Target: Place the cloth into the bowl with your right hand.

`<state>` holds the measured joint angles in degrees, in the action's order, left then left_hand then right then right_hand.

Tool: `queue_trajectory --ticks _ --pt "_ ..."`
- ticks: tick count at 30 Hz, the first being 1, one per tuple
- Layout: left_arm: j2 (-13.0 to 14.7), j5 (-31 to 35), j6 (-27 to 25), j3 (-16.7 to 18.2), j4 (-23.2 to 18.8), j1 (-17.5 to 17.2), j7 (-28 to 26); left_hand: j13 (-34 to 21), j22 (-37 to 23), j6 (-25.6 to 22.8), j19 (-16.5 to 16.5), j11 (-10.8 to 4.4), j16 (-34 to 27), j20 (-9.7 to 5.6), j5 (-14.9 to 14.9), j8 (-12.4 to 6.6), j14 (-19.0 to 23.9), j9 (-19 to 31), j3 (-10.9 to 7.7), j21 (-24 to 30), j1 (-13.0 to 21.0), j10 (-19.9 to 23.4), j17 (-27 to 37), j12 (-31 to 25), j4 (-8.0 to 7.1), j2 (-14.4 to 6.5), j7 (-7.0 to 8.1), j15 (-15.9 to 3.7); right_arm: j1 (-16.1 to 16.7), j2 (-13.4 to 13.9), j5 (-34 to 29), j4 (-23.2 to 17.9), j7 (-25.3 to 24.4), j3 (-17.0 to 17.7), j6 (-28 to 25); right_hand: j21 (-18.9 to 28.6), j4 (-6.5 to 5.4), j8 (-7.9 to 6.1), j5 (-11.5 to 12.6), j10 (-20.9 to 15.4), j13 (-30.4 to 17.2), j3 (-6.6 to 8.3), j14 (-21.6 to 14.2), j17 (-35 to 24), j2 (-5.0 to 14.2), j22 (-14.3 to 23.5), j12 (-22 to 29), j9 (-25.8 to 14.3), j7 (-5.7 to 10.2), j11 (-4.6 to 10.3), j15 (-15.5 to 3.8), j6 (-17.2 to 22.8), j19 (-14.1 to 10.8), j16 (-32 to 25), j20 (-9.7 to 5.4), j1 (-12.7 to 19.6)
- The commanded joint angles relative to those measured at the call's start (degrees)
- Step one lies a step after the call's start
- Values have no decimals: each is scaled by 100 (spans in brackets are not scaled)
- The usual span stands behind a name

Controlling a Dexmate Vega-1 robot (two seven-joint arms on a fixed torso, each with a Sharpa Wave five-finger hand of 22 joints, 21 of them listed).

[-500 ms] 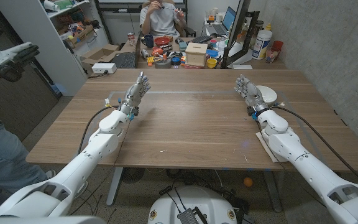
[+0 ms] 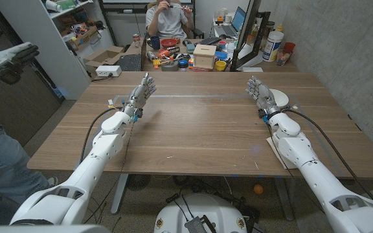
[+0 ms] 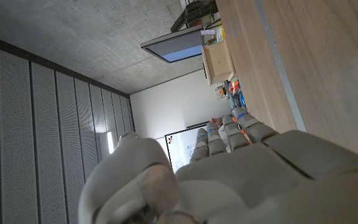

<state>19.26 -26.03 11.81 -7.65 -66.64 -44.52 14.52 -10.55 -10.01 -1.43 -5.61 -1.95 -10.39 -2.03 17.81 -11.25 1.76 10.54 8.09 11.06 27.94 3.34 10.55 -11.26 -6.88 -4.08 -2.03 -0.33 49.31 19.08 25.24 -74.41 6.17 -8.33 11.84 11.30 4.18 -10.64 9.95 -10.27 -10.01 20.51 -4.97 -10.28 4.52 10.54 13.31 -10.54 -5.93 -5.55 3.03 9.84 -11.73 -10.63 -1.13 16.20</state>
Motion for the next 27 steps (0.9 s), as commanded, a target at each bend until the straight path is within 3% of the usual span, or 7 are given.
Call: queue_trajectory --ticks 1,16,27 --pt "-422 538 -275 520 54 26 391 -27 -21 3 14 -14 -27 -88 30 -25 -6 18 37 23 30 14 18 -23 -14 6 -6 4 233 -469 -501 -534 70 532 -350 27 16 -32 43 -71 -29 8 -67 -20 27 8 15 -7 37 -2 -6 35 -41 -47 -11 50" --pt "-639 745 -345 712 293 187 636 -27 -21 -1 41 -17 -28 -73 43 -22 -12 18 48 18 31 -3 18 -17 -14 -16 -19 16 572 -450 -789 -1446 273 660 -370 90 65 -58 41 -218 -33 6 -251 -14 72 9 38 -8 44 26 -19 108 -206 -88 0 107" --pt "-619 900 -315 771 291 331 703 -27 -22 -12 49 -10 -29 -69 51 -23 -19 19 52 19 37 -10 18 -16 -11 -34 -23 30 1128 -228 -894 -2172 297 857 -422 108 91 -74 35 -280 -35 -6 -309 -12 75 10 43 -9 59 36 -28 167 -266 -89 1 128"
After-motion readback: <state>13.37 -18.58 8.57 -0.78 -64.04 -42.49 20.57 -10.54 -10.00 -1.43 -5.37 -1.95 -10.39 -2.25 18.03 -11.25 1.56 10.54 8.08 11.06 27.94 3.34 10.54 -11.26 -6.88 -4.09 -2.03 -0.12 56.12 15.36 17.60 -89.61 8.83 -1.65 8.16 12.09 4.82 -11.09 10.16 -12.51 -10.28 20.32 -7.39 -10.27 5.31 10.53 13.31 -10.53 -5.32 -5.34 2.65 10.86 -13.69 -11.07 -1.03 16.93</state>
